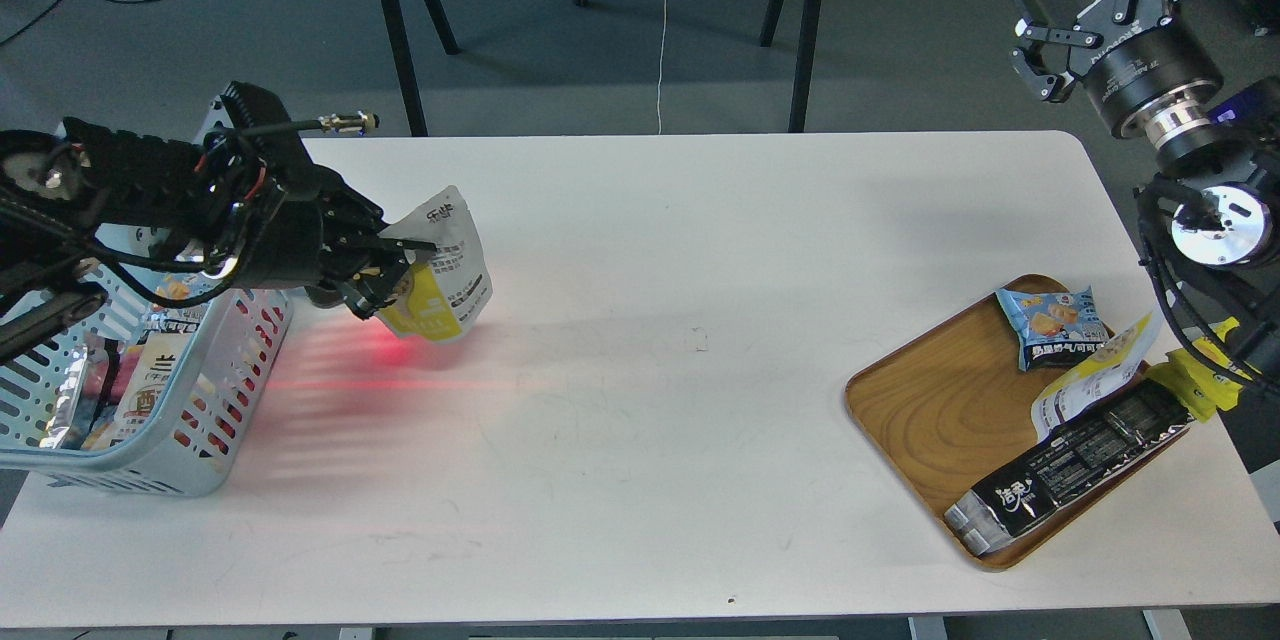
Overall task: Scan snack and place in basket
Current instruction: 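Carry the pouch to the red scanner and hold it over the light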
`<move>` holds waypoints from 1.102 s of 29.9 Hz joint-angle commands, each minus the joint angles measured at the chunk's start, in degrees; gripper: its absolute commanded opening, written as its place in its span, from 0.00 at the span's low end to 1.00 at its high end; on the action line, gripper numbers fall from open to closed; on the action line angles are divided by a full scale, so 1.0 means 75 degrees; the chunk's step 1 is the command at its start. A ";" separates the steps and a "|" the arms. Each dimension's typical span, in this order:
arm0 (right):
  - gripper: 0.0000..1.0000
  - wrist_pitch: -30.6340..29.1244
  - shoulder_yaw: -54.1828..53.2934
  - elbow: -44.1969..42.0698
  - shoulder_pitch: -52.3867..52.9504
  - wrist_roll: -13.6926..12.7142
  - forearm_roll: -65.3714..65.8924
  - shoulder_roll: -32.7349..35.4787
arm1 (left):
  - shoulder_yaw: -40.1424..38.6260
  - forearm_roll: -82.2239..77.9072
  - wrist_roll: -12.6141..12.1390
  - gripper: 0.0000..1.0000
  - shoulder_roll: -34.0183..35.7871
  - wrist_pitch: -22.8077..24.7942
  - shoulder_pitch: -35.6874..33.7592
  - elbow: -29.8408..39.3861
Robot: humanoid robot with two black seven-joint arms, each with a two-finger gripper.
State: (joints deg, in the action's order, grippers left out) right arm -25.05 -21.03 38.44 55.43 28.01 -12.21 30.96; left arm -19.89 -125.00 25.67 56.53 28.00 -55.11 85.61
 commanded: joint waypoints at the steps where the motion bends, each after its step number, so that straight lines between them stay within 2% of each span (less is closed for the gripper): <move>1: 0.98 0.0000 -0.0125 0.0007 -0.0020 -0.0001 -0.0001 -0.0003 | 0.0050 0.0000 0.0046 0.01 0.0161 0.0000 -0.0023 -0.0199; 9: 0.98 0.0000 -0.0313 0.0019 -0.0008 -0.0001 -0.0001 -0.0015 | 0.0050 0.0000 0.0070 0.01 0.0372 0.0000 -0.0023 -0.0376; 33: 0.98 -0.0012 -0.0454 0.0007 0.0039 -0.0001 -0.0001 -0.0179 | 0.0038 0.0000 -0.0059 0.01 0.0267 0.0000 -0.0047 0.0128</move>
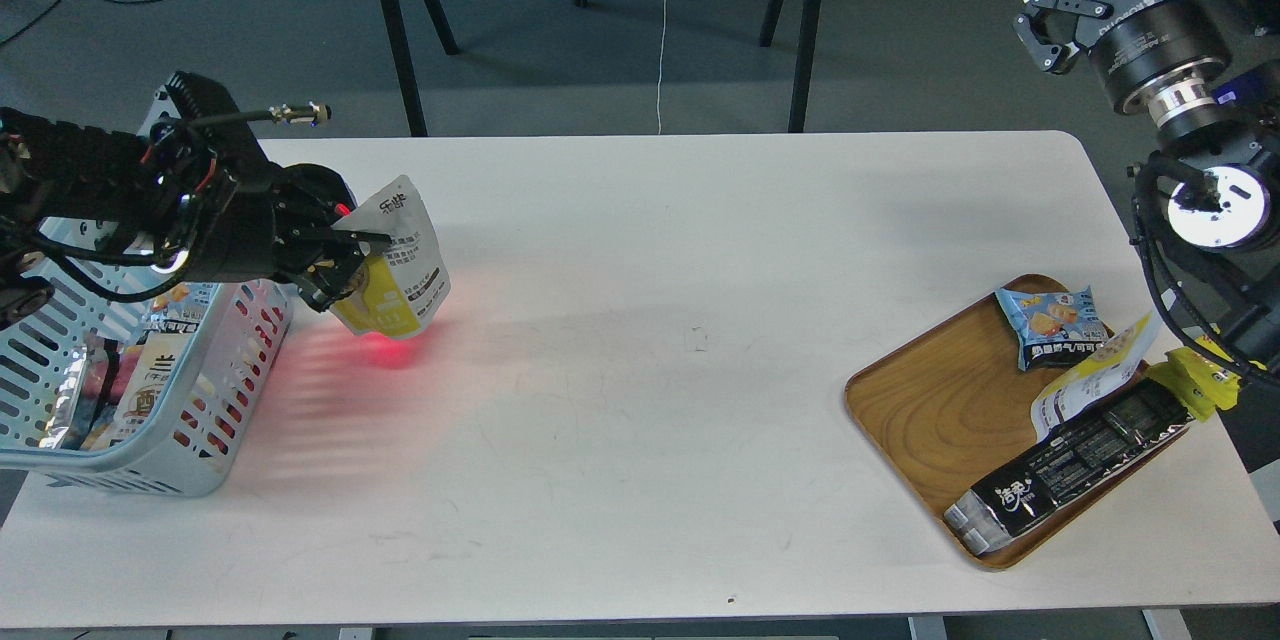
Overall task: Scan snack and place in basket
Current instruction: 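Carry the pouch to the red scanner and hold it over the light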
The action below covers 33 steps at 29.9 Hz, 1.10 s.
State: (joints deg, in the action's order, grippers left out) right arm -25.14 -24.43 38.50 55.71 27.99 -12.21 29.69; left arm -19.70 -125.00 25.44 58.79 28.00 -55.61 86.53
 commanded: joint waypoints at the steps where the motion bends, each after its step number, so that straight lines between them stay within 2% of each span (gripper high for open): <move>1: 0.98 0.0001 0.0000 0.0000 0.0001 0.0002 0.0000 -0.0021 | 0.0025 0.0000 -0.0052 0.01 -0.0046 0.0000 0.0067 -0.0017; 6: 0.98 0.0001 0.0000 0.0000 0.0001 0.0002 0.0000 -0.0021 | 0.0037 0.0000 -0.0193 0.01 -0.0209 0.0000 0.0220 -0.0064; 14: 0.98 0.0012 0.0000 0.0012 0.0001 0.0002 0.0000 -0.0021 | -0.0092 0.0000 -0.0088 0.01 -0.0070 0.0000 0.0103 0.0111; 33: 0.98 0.0001 -0.0082 0.0059 0.0013 0.0002 0.0000 -0.0010 | -0.0127 0.0000 -0.0135 0.01 -0.0069 0.0000 0.0056 0.0229</move>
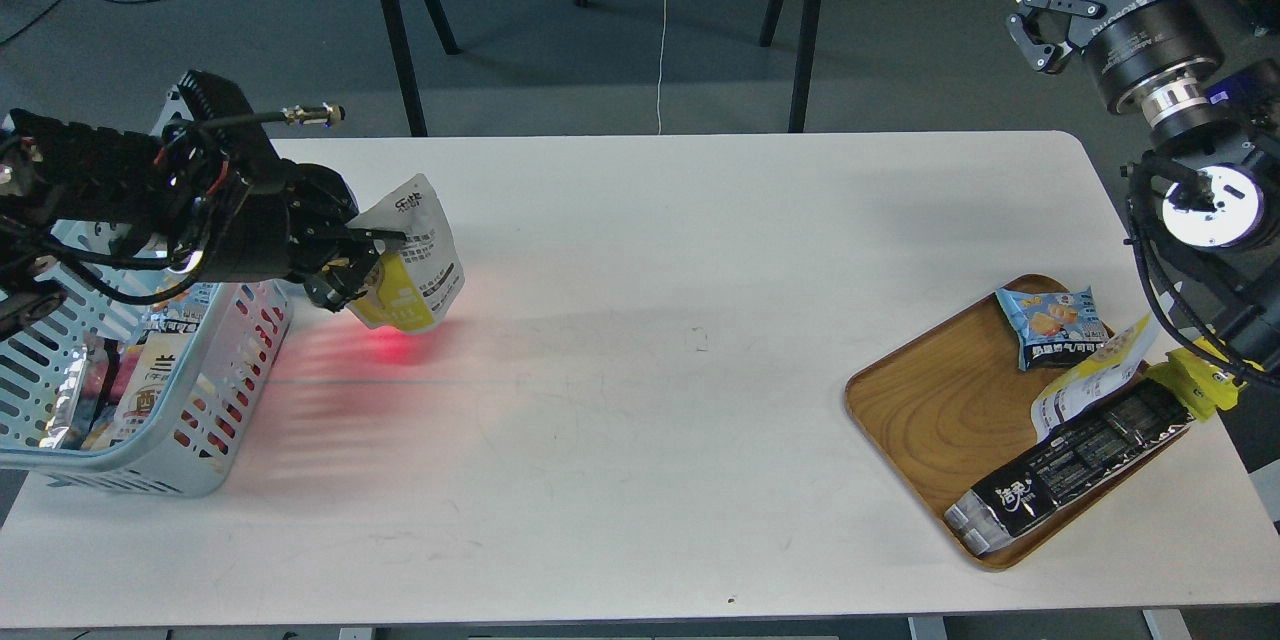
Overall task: Scan snack and place in basket
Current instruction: 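Carry the pouch to the red scanner and hold it over the light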
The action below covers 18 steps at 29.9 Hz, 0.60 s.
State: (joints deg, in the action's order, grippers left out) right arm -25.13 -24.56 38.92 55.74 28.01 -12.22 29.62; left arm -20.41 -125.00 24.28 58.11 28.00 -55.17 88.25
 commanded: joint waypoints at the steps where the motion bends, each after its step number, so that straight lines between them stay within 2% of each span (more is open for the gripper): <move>1: 0.98 -0.0001 -0.0124 0.0013 0.0009 -0.0001 0.0000 0.0011 | -0.0033 0.0000 0.0033 0.01 0.0045 0.0000 -0.0015 -0.0001; 18: 0.98 -0.0001 -0.0358 -0.0045 -0.0003 -0.0001 0.0000 0.0012 | 0.0085 0.0000 -0.0061 0.01 -0.0013 0.0000 0.0055 -0.0060</move>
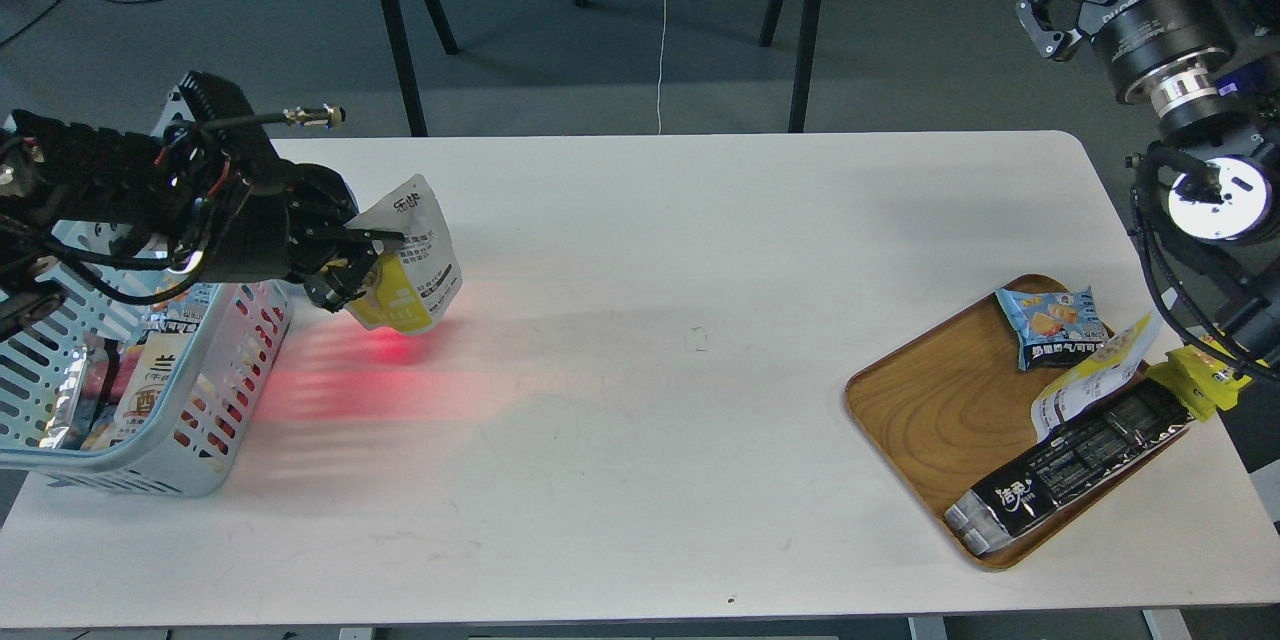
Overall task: Scan snack and place in basket
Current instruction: 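Carry the pouch to the red scanner and hold it over the light, then move the pouch over the white basket and drop it in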
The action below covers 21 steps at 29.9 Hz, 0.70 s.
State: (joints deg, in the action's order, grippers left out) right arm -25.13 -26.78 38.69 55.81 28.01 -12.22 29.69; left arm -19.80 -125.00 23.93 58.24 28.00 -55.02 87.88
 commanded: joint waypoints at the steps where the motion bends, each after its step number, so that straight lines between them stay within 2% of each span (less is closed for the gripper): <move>1: 0.98 -0.0001 -0.0063 -0.0014 -0.0012 -0.0001 0.0000 -0.0009 | 0.0003 0.0000 -0.0014 0.01 -0.0031 0.0000 0.0035 -0.0011; 8: 0.98 -0.0001 -0.0074 -0.0014 -0.0024 -0.0001 0.0000 -0.0009 | -0.0020 0.0000 0.0114 0.01 0.0133 0.0000 -0.0292 -0.0104; 14: 0.98 -0.0001 -0.0086 -0.0014 -0.0036 -0.0001 0.0000 -0.0009 | -0.0055 0.0000 0.0384 0.01 0.0450 0.0000 -0.0410 -0.0104; 21: 0.98 -0.0001 -0.0180 -0.0014 -0.0024 -0.0001 0.0000 -0.0009 | -0.0008 0.0000 0.0396 0.01 0.0602 0.0000 -0.0433 -0.0186</move>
State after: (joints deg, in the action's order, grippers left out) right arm -25.14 -27.79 38.58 55.55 28.00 -12.22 29.63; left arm -19.84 -125.00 26.86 62.21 28.00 -58.48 86.61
